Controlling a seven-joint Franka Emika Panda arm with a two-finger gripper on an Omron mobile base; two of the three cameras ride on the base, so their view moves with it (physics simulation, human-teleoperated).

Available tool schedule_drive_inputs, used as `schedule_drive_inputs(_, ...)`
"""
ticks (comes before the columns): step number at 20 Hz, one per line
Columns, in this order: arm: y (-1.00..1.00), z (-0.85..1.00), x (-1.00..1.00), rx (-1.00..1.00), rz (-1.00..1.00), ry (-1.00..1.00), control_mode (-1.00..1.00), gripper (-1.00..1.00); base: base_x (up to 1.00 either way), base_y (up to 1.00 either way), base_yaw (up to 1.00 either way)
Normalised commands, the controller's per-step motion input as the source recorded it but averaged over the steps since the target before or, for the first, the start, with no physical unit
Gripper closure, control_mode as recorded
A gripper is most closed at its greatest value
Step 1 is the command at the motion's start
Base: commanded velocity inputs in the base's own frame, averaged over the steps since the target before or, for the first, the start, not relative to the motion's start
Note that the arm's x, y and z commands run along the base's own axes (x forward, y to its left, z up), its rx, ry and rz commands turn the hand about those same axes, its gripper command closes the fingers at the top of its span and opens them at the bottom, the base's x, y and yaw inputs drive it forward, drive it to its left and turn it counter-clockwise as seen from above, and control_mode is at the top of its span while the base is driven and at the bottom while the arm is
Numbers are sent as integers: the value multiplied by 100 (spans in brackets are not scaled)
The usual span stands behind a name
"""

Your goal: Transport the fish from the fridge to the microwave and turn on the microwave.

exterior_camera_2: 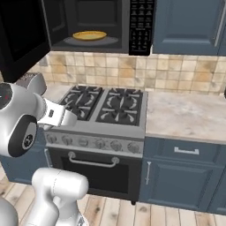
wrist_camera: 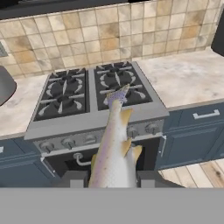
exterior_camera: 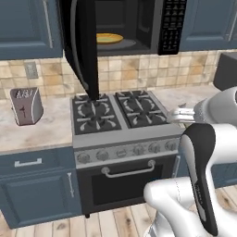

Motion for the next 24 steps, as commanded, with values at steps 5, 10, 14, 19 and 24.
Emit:
schedule_drive_inputs(5, 0, 0, 0, 0, 0, 0, 100, 100, 25, 31, 3)
schedule_drive_inputs(10, 0, 0, 0, 0, 0, 0, 100, 100, 35, 3, 1)
schedule_drive_inputs(14, 0, 0, 0, 0, 0, 0, 100, 100, 36, 1, 1)
schedule_drive_inputs(19, 0, 0, 0, 0, 0, 0, 100, 100, 34, 6, 1)
schedule_drive_inputs(24, 0, 0, 0, 0, 0, 0, 100, 100, 30, 16, 1)
